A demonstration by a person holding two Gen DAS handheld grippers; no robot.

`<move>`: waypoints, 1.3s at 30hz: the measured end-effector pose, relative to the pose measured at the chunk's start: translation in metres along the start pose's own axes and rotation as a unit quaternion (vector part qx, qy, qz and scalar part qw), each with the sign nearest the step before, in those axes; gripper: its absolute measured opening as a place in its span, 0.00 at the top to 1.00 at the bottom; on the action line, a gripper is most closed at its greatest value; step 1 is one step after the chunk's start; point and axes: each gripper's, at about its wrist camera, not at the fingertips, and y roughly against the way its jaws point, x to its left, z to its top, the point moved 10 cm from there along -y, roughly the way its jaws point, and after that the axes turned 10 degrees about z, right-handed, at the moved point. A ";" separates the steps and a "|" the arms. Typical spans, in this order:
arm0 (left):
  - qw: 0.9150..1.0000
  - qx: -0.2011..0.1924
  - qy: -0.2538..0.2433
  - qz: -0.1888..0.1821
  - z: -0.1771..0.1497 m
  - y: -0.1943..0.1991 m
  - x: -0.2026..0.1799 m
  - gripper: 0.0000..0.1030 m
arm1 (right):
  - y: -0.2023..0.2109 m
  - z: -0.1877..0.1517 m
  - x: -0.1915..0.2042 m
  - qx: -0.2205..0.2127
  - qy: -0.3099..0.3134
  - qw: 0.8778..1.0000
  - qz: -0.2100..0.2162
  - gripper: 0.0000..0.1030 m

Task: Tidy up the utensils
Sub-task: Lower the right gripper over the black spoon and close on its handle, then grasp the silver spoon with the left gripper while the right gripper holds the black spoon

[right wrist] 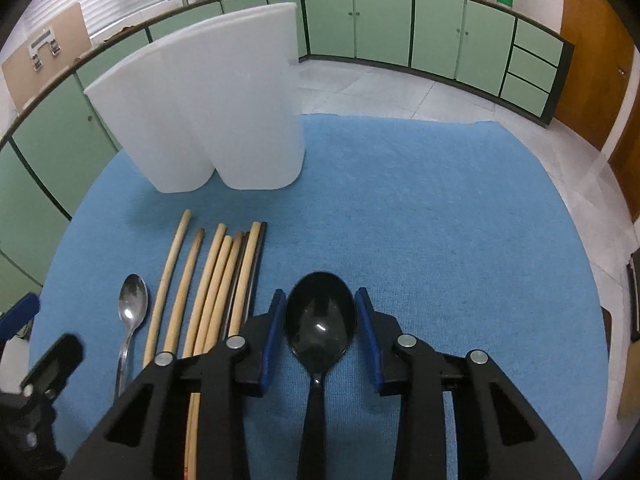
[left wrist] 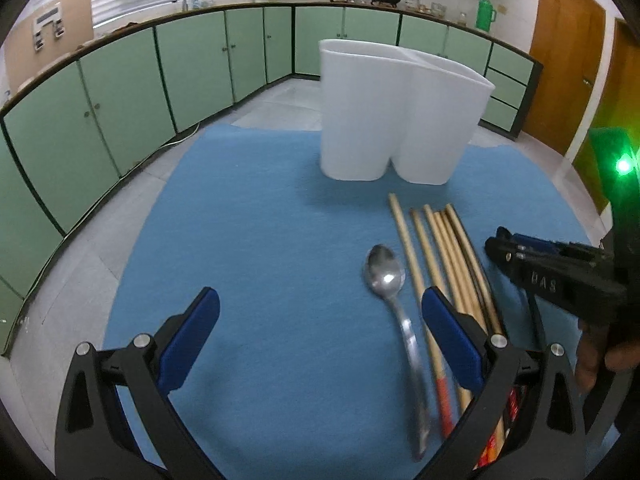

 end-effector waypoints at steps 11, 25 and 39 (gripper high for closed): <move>0.999 0.034 -0.013 0.033 0.009 -0.038 -0.023 0.05 | 0.000 -0.004 0.005 -0.007 -0.008 1.000 0.012 0.66; 0.998 0.061 -0.001 0.033 0.013 -0.058 -0.031 0.05 | -0.003 -0.003 -0.001 -0.004 -0.001 1.000 0.018 0.66; 0.998 0.065 0.006 -0.020 0.019 -0.054 -0.032 0.74 | -0.012 0.017 -0.001 0.065 0.005 0.998 0.024 0.66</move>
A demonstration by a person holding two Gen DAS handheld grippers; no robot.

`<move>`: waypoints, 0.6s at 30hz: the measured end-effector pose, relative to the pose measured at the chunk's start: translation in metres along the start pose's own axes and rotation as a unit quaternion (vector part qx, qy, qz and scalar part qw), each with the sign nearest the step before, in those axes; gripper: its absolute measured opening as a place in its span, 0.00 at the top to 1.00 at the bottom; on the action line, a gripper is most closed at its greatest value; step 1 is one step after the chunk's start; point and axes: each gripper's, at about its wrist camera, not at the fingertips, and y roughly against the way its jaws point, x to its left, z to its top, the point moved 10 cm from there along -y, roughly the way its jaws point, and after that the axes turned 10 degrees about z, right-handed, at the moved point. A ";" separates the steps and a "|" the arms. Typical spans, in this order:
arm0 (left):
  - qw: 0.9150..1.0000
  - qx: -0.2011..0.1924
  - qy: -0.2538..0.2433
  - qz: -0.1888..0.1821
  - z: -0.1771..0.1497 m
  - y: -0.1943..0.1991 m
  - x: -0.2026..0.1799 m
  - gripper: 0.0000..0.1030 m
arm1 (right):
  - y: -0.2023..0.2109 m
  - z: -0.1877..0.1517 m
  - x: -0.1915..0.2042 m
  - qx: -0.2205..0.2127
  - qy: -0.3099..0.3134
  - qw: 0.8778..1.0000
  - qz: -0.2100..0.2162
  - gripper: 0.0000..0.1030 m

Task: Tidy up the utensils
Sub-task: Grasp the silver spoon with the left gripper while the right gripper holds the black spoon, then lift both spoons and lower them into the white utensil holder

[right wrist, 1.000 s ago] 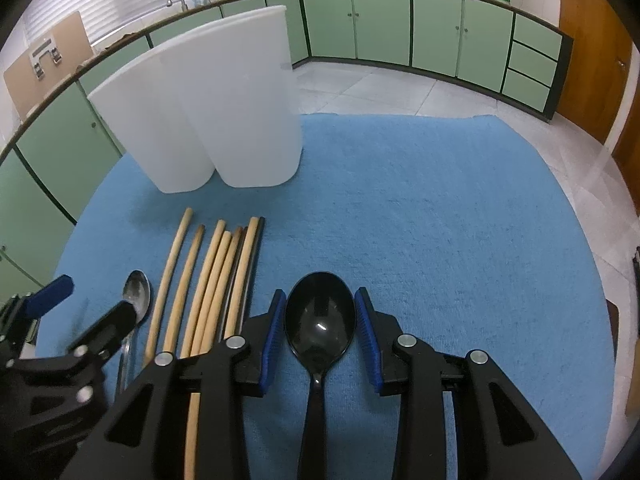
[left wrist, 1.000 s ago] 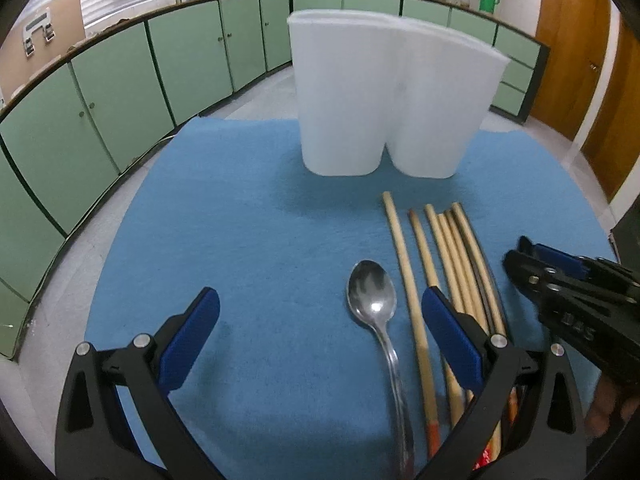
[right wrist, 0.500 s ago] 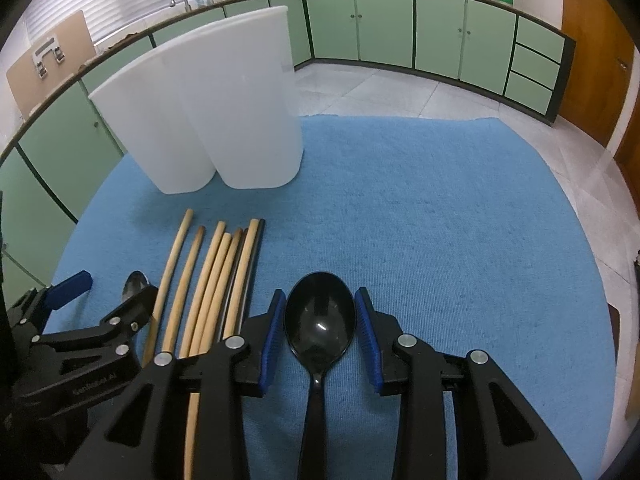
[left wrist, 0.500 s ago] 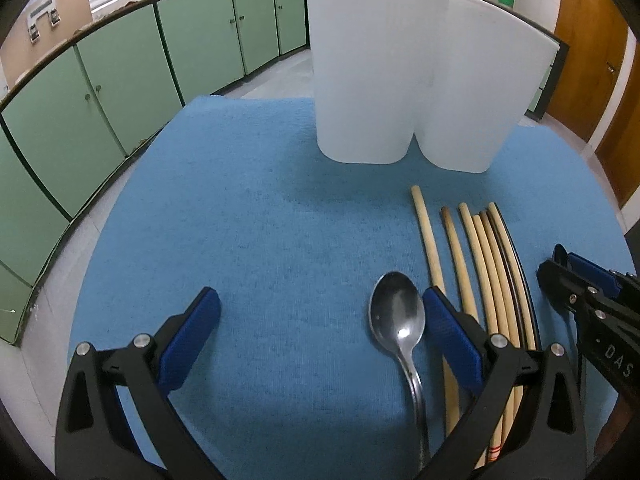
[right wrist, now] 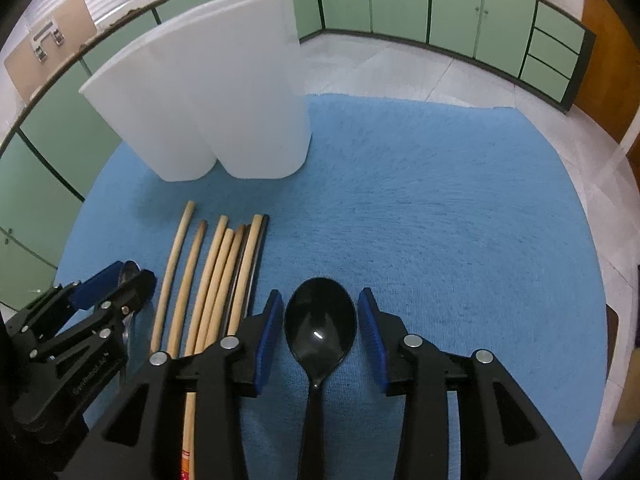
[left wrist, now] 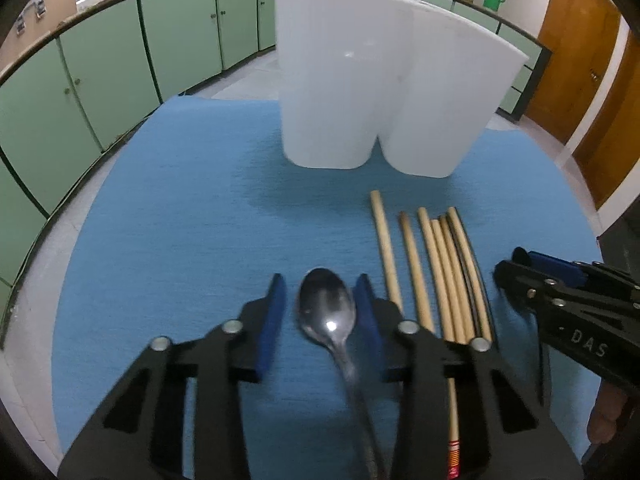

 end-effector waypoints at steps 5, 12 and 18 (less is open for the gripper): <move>1.000 -0.007 0.005 -0.019 -0.001 0.001 -0.004 0.74 | 0.006 0.010 -0.004 -0.018 -0.005 1.000 0.011 0.67; 0.992 -0.115 0.016 -0.052 0.010 0.052 0.003 0.74 | 0.068 0.033 0.003 -0.167 0.024 0.984 0.047 0.67; 0.975 -0.214 0.013 -0.063 0.027 0.106 0.002 0.75 | 0.106 0.056 0.028 -0.254 0.068 0.963 0.061 0.67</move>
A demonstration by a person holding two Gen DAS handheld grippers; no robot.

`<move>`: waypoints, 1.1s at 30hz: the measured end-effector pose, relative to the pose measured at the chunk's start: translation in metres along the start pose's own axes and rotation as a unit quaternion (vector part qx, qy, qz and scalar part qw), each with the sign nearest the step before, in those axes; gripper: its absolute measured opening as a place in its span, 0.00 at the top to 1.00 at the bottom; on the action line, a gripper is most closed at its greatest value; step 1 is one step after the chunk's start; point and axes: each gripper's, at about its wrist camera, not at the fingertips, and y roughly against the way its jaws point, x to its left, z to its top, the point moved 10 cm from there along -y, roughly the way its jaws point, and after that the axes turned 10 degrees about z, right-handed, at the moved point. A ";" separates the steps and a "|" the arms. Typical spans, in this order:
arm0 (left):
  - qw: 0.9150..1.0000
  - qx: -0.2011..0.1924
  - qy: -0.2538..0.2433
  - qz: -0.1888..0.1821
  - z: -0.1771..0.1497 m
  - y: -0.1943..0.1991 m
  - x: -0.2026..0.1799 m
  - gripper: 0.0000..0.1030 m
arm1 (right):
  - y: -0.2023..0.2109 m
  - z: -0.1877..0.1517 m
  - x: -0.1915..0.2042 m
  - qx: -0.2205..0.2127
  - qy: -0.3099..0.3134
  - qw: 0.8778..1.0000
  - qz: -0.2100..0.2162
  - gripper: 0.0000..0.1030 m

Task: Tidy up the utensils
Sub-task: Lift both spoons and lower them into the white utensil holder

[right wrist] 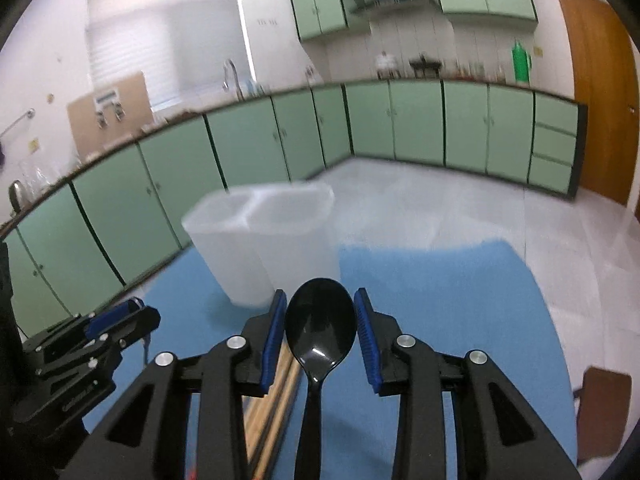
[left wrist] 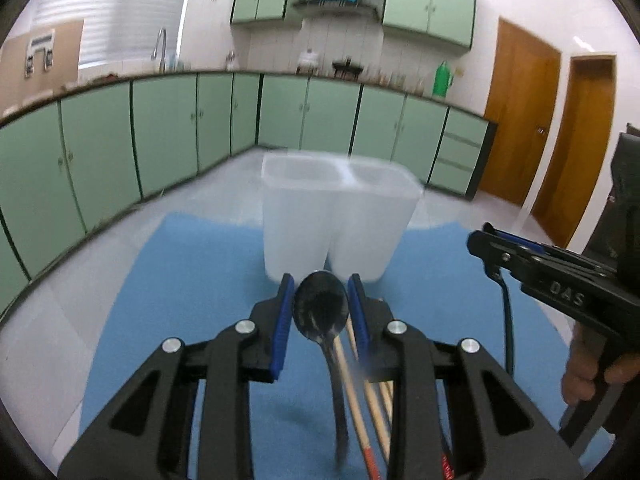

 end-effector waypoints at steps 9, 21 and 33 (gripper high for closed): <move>0.998 -0.067 0.011 -0.017 0.050 0.021 0.003 0.75 | 0.005 0.061 -0.001 -0.095 -0.009 0.995 0.040 0.67; 0.986 -0.156 0.036 -0.039 0.159 0.024 -0.011 0.75 | -0.039 0.146 -0.008 -0.144 -0.007 0.989 0.028 0.67; 0.994 -0.100 0.030 -0.025 0.150 -0.067 -0.014 0.75 | -0.108 0.125 -0.025 -0.105 -0.013 0.994 -0.008 0.67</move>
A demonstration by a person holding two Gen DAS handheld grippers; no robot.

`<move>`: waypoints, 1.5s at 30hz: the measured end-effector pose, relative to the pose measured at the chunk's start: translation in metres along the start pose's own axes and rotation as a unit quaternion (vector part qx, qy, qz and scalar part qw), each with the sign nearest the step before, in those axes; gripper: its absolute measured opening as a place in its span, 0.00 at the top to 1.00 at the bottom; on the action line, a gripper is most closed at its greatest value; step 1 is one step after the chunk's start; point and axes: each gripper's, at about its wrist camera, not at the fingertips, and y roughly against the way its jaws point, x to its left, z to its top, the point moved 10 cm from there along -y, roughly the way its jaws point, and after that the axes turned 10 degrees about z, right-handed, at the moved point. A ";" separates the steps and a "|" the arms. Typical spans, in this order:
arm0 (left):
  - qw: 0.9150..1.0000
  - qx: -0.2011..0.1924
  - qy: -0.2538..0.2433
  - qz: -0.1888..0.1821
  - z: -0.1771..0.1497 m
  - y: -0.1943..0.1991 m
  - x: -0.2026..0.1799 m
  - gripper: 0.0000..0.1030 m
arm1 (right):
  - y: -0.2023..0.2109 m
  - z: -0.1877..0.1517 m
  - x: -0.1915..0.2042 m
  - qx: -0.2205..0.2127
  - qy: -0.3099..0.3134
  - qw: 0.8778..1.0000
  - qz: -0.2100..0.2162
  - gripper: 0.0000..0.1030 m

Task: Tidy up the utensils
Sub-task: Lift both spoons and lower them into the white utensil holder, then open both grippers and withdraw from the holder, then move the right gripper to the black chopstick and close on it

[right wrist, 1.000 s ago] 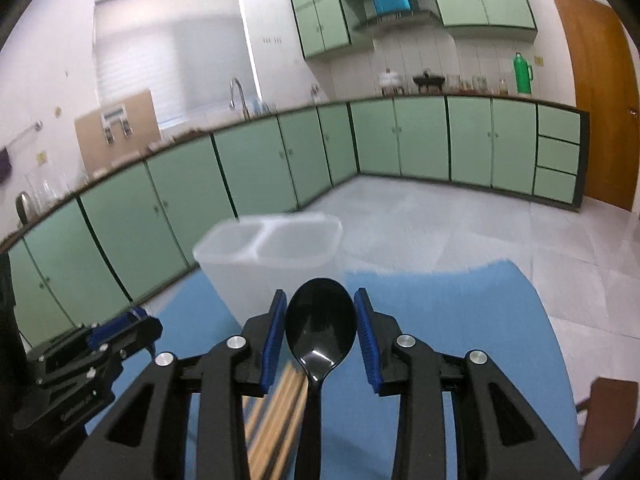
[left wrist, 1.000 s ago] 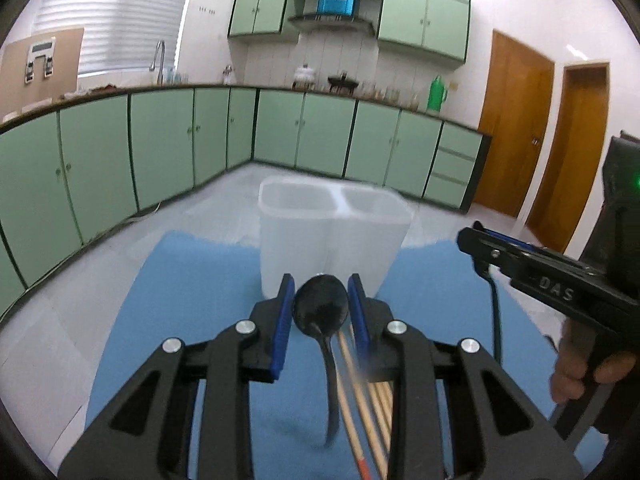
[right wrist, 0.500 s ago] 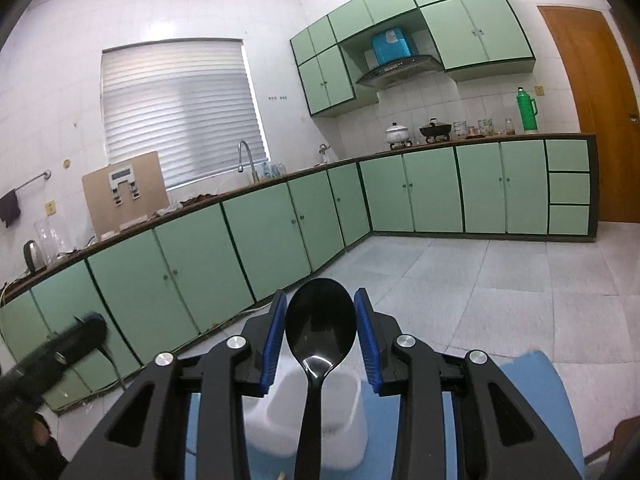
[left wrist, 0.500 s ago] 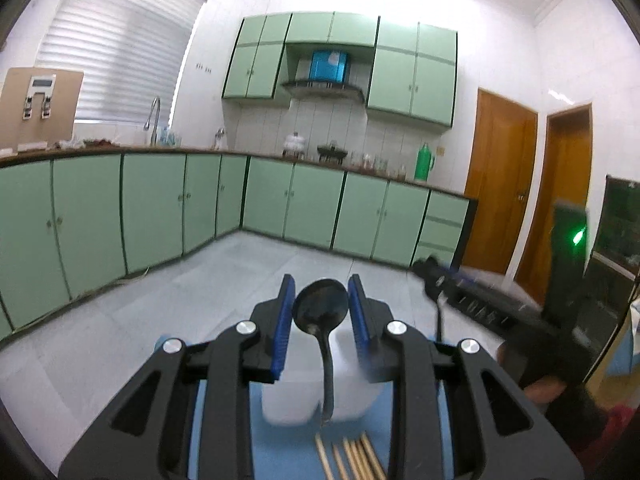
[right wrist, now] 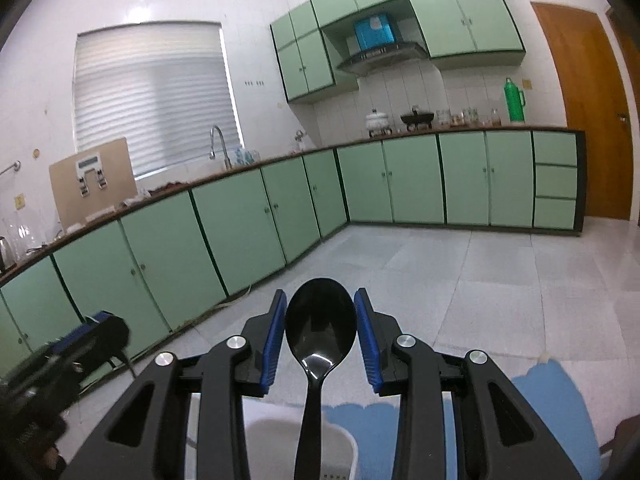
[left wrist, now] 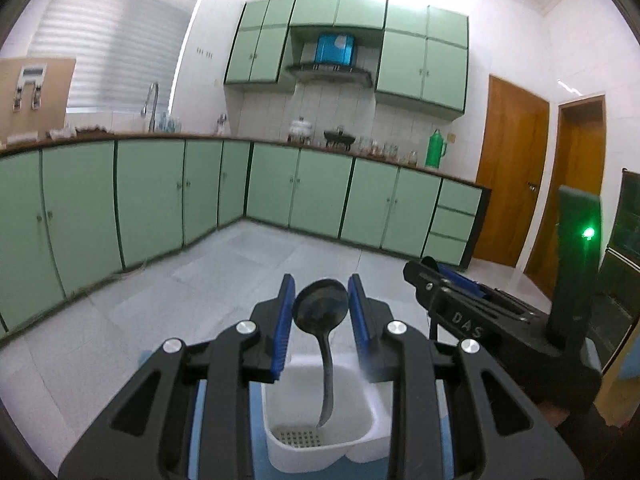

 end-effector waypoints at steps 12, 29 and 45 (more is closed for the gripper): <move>0.999 0.042 -0.004 0.023 -0.032 0.032 0.032 0.51 | 0.057 -0.041 -0.024 0.041 -0.045 0.998 -0.004 0.45; 0.971 0.228 -0.067 0.027 -0.223 0.165 0.041 0.31 | 0.225 -0.234 0.012 0.206 -0.065 0.976 -0.039 0.26; 0.955 0.279 -0.078 0.060 -0.274 0.188 0.051 0.28 | 0.245 -0.287 0.056 0.269 0.008 0.963 -0.033 0.29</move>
